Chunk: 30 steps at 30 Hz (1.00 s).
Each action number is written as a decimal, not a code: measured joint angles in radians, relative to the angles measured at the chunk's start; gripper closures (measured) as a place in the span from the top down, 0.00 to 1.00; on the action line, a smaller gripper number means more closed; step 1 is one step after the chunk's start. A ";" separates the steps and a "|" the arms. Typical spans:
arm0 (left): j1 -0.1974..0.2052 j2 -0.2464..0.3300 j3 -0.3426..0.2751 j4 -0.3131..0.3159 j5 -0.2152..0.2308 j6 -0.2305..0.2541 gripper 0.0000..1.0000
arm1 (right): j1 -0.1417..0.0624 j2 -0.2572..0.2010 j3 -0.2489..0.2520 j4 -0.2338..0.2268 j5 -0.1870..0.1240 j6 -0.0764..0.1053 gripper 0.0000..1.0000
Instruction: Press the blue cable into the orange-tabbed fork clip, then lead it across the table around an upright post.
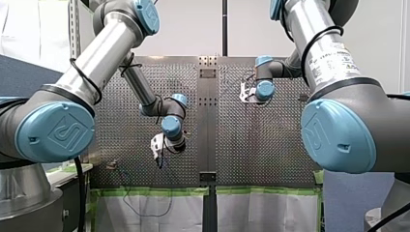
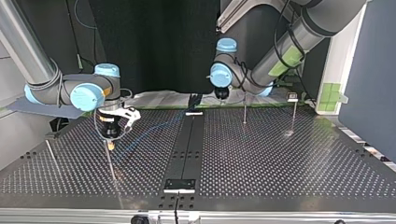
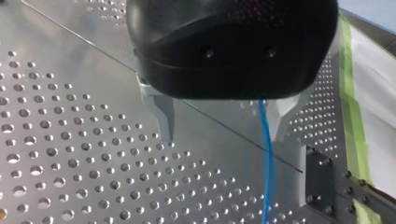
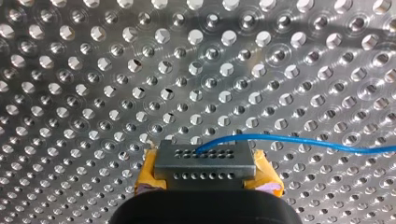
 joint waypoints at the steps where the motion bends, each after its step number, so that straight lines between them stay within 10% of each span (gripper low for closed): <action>1: 0.000 -0.003 -0.002 0.009 -0.003 0.007 0.97 | 0.000 0.000 0.000 0.000 0.000 0.000 0.02; 15: -0.005 -0.069 -0.006 0.091 -0.053 0.055 0.97 | 0.002 0.000 0.000 0.000 0.000 -0.001 0.02; 30: 0.018 -0.069 -0.006 0.014 -0.135 0.127 0.97 | 0.002 0.000 0.000 0.000 0.000 -0.001 0.02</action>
